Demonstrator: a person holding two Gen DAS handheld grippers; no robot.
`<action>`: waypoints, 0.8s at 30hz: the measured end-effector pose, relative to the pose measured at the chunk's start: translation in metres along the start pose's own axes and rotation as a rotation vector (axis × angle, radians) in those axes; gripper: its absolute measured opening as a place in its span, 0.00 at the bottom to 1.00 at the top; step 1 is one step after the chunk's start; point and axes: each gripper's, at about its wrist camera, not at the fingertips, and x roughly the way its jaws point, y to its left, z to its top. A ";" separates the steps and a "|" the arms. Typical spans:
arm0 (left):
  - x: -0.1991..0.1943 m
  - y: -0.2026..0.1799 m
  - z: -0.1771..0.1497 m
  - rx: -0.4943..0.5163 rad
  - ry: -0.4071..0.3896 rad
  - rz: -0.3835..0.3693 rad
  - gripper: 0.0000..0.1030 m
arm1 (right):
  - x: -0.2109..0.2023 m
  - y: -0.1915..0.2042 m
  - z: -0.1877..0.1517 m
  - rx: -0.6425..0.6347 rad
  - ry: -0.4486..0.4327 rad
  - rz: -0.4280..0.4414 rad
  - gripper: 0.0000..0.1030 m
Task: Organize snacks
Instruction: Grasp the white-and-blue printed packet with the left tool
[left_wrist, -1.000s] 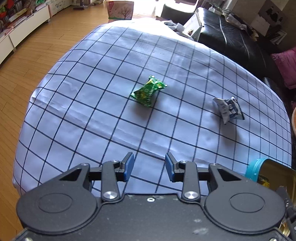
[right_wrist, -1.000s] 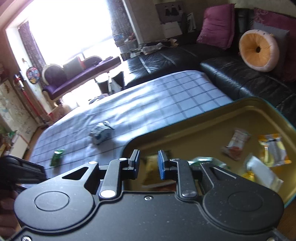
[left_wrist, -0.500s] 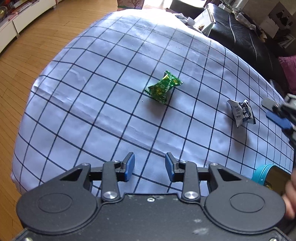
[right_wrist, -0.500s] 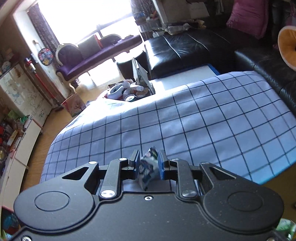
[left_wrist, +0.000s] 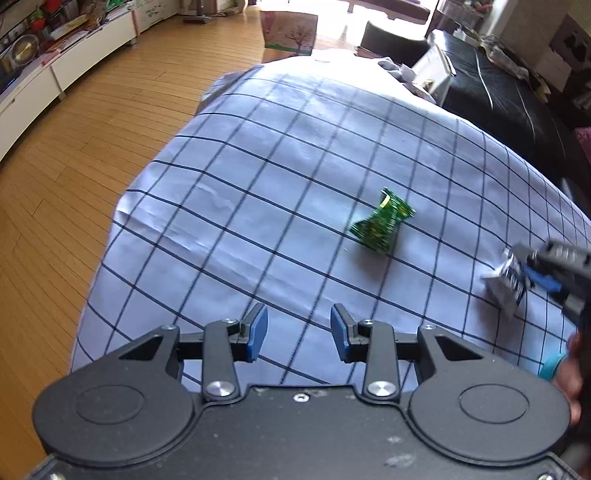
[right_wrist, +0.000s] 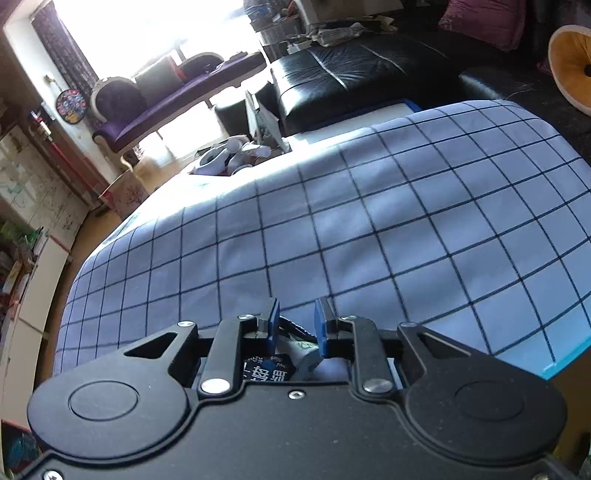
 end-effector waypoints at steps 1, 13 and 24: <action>0.001 0.003 0.001 -0.007 0.005 0.003 0.36 | -0.003 0.004 -0.007 -0.015 0.016 0.007 0.28; -0.002 0.022 0.003 -0.071 0.025 -0.027 0.36 | -0.039 0.063 -0.073 -0.216 0.196 0.212 0.28; -0.016 0.012 -0.009 0.118 0.037 -0.188 0.36 | -0.032 0.042 -0.051 -0.078 0.106 0.161 0.29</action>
